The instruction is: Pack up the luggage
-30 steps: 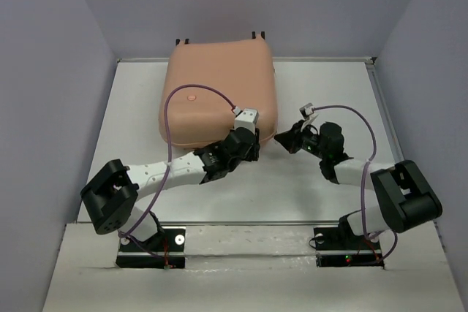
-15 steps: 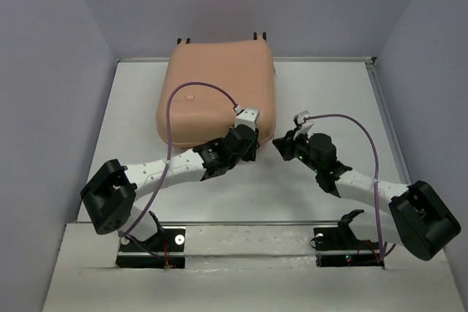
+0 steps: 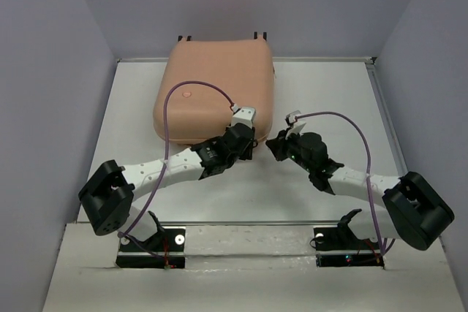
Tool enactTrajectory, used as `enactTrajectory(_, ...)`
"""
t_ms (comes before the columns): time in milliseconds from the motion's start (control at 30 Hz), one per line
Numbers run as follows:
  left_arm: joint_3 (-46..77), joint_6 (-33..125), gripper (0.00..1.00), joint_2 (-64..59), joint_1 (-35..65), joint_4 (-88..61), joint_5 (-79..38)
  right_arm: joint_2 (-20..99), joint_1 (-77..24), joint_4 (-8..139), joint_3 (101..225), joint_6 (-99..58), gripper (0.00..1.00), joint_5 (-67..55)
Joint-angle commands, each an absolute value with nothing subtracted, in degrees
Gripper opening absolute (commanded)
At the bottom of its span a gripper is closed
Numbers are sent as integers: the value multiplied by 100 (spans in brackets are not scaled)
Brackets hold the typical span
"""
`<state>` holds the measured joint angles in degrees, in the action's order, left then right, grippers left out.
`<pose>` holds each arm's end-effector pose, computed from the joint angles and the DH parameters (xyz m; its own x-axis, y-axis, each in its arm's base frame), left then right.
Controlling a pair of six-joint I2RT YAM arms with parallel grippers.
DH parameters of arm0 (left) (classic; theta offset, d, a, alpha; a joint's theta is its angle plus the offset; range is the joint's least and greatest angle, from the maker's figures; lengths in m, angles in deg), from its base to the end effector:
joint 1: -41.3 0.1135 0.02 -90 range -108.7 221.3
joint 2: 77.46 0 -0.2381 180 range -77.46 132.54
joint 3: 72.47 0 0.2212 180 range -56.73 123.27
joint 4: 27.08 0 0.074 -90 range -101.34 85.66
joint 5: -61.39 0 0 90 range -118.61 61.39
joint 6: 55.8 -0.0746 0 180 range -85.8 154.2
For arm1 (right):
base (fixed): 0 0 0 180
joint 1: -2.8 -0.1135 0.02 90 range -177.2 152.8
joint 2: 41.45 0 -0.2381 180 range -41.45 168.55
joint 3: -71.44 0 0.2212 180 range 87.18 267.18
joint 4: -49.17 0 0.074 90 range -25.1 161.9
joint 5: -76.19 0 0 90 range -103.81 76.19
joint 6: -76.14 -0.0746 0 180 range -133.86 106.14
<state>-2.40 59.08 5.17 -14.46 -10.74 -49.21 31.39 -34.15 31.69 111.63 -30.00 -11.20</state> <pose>0.2081 -0.2591 0.2320 -0.4993 0.0337 -0.8658 0.4304 0.8769 -0.2141 0.2212 0.1706 0.1828 -0.3776 0.0635 -0.9238 -0.5524 0.7852 0.2797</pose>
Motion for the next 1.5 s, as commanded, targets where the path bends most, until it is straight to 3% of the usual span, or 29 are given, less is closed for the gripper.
enactTrajectory(0, -13, 5749, 40, 331, -1117, -2321, -5832, 3344, -3921, 2889, 11153, -3407, 7, 543)
enactTrajectory(333, 409, 5555, 40, 472, -994, -2373, -5981, 2044, -4387, 4020, 10625, -3434, 7, 597)
enactTrajectory(500, 427, 5617, 40, 280, -941, -2277, -6113, 2130, -4387, 4056, 10528, -3574, 7, 605)
enactTrajectory(667, 76, 5801, 40, -11, -941, -2233, -6069, 2279, -4387, 4082, 10599, -3636, 7, -194)
enactTrajectory(767, -171, 5933, 40, -117, -950, -2163, -5973, 2508, -4387, 4240, 10949, -3592, 21, -624)
enactTrajectory(800, -302, 6003, 40, -213, -941, -2136, -5920, 2526, -4387, 4301, 10976, -3592, 35, -730)
enactTrajectory(900, -513, 6109, 40, -389, -941, -2110, -5867, 2482, -4248, 4407, 11073, -3399, 55, -1072)
enactTrajectory(1167, -1207, 6416, 40, -820, -976, -2127, -5560, 3078, -2482, 3503, 11354, -2732, 56, 172)
enactTrajectory(1300, -1489, 6487, 40, -846, -1029, -2259, -5410, 3622, -2261, 3265, 11678, -2214, 56, 1093)
enactTrajectory(1467, -1577, 6461, 40, -759, -1055, -2417, -5234, 3949, -2208, 2958, 11838, -2089, 60, 1264)
